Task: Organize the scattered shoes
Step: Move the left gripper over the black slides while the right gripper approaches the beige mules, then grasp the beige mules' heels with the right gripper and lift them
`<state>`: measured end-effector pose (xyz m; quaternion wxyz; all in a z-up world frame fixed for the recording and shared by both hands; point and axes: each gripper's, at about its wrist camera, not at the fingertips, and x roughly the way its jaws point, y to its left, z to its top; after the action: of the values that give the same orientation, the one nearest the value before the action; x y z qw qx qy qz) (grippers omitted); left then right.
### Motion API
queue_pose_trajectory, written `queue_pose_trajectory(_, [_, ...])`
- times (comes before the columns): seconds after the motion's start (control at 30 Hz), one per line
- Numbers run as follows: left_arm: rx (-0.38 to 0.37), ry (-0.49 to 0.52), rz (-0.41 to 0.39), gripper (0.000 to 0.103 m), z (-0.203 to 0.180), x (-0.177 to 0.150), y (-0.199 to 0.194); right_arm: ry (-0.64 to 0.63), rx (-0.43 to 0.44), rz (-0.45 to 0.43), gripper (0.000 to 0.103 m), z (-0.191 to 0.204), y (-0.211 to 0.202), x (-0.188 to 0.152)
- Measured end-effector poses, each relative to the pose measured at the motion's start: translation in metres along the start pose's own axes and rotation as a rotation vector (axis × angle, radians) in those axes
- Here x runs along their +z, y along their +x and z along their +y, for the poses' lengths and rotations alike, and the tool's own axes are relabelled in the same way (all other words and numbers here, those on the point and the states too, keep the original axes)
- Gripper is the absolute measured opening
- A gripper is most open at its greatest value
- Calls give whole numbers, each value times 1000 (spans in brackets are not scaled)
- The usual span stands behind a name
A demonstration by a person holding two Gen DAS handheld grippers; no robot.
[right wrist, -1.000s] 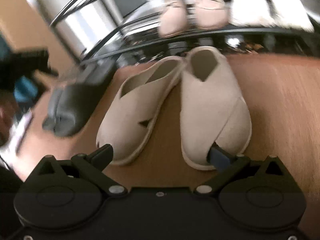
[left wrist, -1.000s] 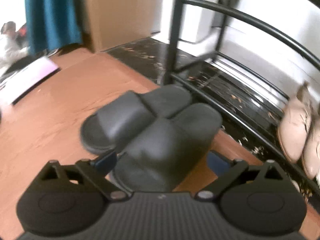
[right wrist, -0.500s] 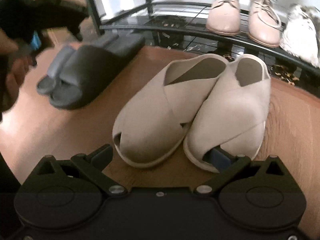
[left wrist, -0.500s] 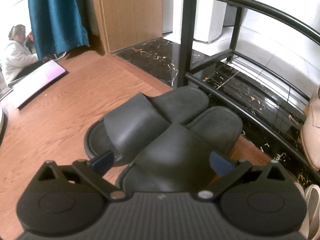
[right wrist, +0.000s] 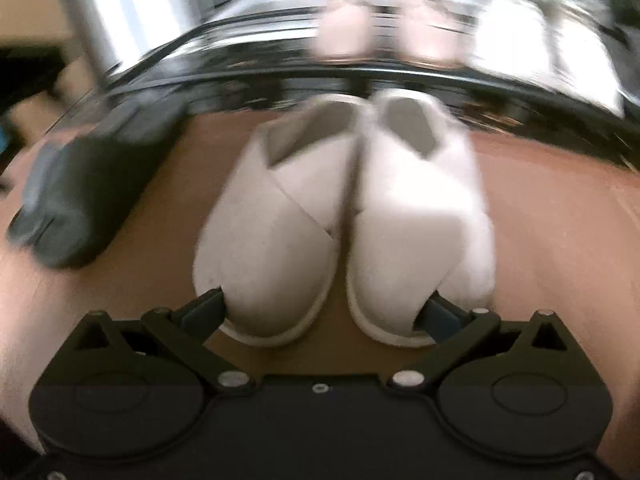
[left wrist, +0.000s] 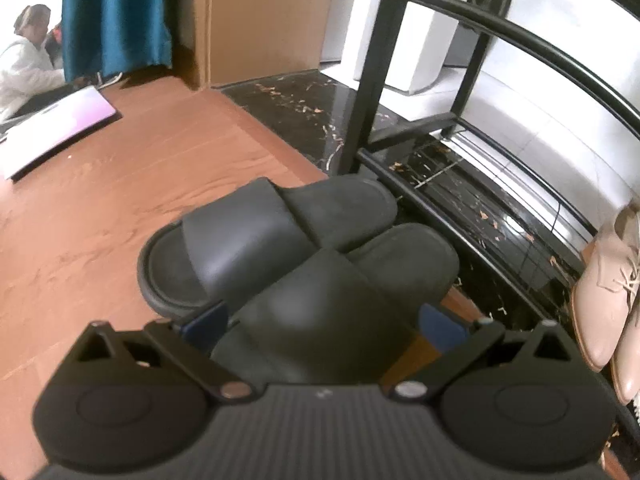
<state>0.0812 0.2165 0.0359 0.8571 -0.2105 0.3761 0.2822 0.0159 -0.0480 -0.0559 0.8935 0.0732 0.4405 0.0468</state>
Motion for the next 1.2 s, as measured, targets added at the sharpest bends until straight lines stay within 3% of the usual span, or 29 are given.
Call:
queue_pose_trajectory(0.3, [5,3,-19,102,-3,1,-3,-34,-37,-111,103,-10,6,-11])
queue_pose_trajectory(0.43, [13,11,-24,102,-5,0,0,-91,-97,-174,103,1,15,-16])
queue_pose_trajectory(0.67, [32,68,-15,102,-17,-3,8,-113,-88,-282,103,-1,21,-26])
queue_pose_trajectory(0.7, [36,78,-14,102,-19,-3,10,-117,-81,-282,100,-2,20,-26])
queue_pose_trajectory(0.73, [41,85,-12,102,-20,-3,10,-117,-67,-280,88,-4,18,-25])
queue_pose_trajectory(0.97, [61,59,-21,102,-12,-2,4,-41,32,-275,42,-14,-19,-5])
queue_pose_trajectory(1.1, [72,44,-26,102,-7,-1,1,-26,89,-281,37,-20,-49,8])
queue_pose_trajectory(1.2, [81,33,-29,102,-4,-1,-2,-88,76,-311,36,-18,-75,6])
